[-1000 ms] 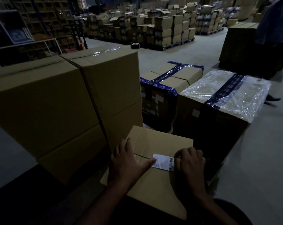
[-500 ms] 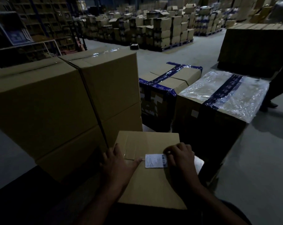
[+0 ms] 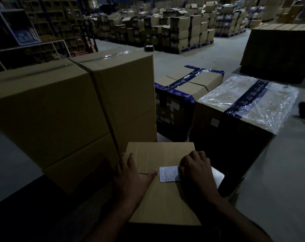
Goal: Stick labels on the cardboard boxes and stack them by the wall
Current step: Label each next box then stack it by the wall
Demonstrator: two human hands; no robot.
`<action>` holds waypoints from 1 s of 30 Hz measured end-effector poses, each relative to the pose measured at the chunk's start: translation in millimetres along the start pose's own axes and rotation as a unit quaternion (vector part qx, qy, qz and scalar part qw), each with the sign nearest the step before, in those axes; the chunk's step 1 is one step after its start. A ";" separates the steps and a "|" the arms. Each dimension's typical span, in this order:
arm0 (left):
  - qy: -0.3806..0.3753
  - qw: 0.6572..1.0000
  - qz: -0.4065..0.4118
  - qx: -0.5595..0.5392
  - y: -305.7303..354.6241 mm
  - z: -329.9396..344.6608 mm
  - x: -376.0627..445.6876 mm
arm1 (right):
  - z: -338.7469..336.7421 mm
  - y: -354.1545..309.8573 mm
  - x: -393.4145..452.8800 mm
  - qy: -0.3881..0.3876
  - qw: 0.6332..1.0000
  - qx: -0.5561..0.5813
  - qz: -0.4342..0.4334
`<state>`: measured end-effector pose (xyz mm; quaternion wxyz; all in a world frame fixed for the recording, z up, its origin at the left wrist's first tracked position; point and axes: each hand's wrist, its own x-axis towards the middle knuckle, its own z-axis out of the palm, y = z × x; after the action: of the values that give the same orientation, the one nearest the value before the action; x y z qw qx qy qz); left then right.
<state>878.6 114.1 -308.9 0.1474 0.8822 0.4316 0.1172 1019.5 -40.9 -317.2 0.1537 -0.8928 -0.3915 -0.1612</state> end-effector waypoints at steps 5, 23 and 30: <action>0.000 1.000 -0.001 0.001 0.2 1.0 -0.6 | 6.5 -1.3 4.5 0.003 1.000 -0.027 0.013; -0.009 1.000 0.004 0.014 0.9 -2.3 -0.5 | 3.5 -9.6 8.3 -0.062 0.994 -0.092 0.006; -0.013 1.000 -0.001 0.008 1.5 -2.7 -1.1 | 0.6 -10.2 11.2 -0.057 0.997 -0.050 0.022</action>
<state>878.2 112.8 -305.9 0.1462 0.8845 0.4311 0.1022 1019.1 -26.8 -311.6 0.0897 -0.9155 -0.3714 -0.1258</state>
